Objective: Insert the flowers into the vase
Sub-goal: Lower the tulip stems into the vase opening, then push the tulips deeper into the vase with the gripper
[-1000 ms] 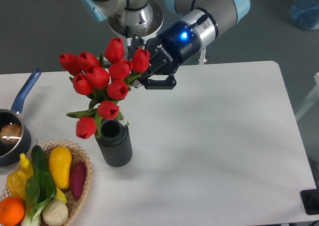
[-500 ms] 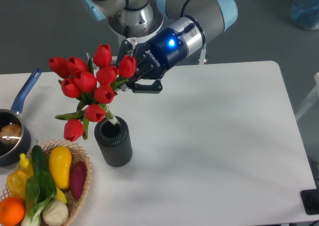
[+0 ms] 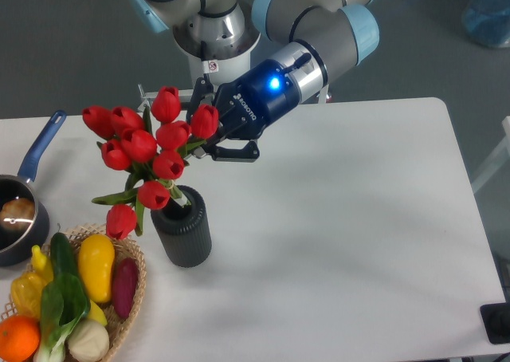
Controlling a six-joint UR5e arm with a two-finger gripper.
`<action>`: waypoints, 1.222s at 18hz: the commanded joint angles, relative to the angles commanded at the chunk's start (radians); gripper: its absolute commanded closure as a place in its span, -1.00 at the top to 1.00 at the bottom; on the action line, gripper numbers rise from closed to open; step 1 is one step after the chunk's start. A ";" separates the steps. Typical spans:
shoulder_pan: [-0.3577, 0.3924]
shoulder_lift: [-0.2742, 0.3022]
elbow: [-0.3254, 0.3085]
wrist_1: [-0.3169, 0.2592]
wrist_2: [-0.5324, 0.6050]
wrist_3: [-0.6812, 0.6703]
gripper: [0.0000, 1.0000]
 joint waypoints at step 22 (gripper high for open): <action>0.014 -0.114 -0.057 0.000 0.006 0.138 -1.00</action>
